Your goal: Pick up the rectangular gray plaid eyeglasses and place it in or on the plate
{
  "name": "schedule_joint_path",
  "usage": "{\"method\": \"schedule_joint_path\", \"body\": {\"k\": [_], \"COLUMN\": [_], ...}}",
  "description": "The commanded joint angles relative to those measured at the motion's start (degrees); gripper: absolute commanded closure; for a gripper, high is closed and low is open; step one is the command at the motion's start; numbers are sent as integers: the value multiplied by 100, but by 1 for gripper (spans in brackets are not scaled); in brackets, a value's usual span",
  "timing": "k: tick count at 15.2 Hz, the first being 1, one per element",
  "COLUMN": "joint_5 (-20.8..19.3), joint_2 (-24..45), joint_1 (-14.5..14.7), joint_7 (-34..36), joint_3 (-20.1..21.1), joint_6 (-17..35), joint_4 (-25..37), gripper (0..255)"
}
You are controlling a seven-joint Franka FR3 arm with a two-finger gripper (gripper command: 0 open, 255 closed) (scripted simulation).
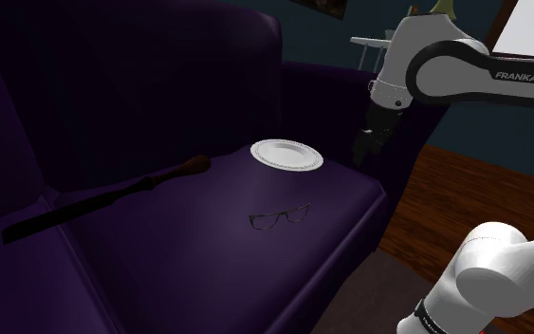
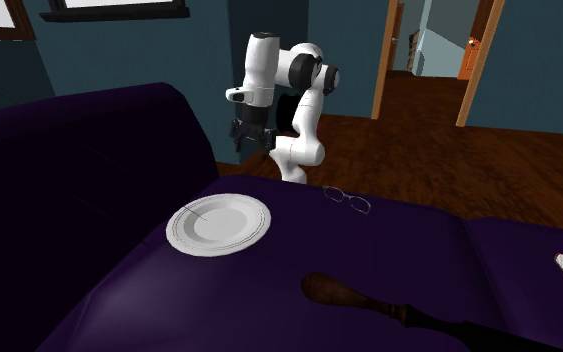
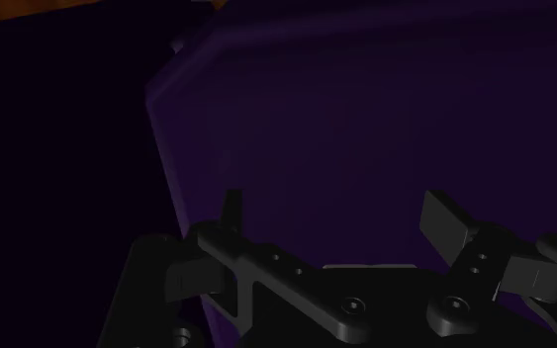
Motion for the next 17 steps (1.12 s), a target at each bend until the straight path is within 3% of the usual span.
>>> {"method": "schedule_joint_path", "body": {"k": [1, 17], "joint_5": [0, 740], "joint_2": [0, 1519], "joint_1": [0, 1728], "joint_7": [0, -1911], "joint_3": [0, 680], "joint_6": [0, 818], "joint_4": [0, 677], "gripper": [0, 0]}}
